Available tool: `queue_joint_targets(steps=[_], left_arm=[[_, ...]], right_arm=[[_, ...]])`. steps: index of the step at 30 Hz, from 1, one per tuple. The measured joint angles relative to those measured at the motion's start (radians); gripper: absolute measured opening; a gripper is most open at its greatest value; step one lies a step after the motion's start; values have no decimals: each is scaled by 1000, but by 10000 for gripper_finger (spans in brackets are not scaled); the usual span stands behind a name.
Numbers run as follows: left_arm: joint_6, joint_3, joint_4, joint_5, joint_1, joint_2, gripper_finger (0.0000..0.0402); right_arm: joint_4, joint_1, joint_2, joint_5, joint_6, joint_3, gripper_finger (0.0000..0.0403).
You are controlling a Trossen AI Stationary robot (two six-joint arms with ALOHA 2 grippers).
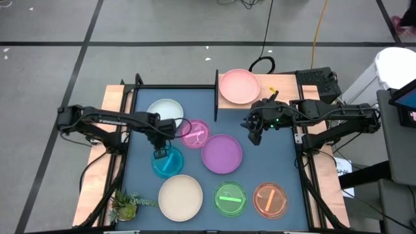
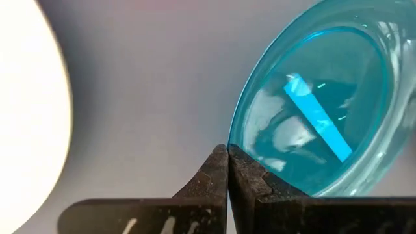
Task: Place and stack plates onto a shelf
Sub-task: Put the small blue plate on the shelf
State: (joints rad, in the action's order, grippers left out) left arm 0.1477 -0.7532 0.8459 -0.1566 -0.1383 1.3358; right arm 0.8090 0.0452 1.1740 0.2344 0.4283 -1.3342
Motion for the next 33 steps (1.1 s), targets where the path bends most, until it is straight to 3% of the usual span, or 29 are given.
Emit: queue_joint_targets(steps=[12, 20, 33], left_arm=[[106, -11, 36, 102, -17, -104, 0], [206, -22, 12, 107, -19, -173, 0], [254, -230, 7, 160, -17, -171, 0]], right_arm=[[-101, 0, 0, -3, 211, 0, 105], [-106, 0, 0, -3, 363, 0, 123], [7, 0, 0, -4, 516, 0, 155]])
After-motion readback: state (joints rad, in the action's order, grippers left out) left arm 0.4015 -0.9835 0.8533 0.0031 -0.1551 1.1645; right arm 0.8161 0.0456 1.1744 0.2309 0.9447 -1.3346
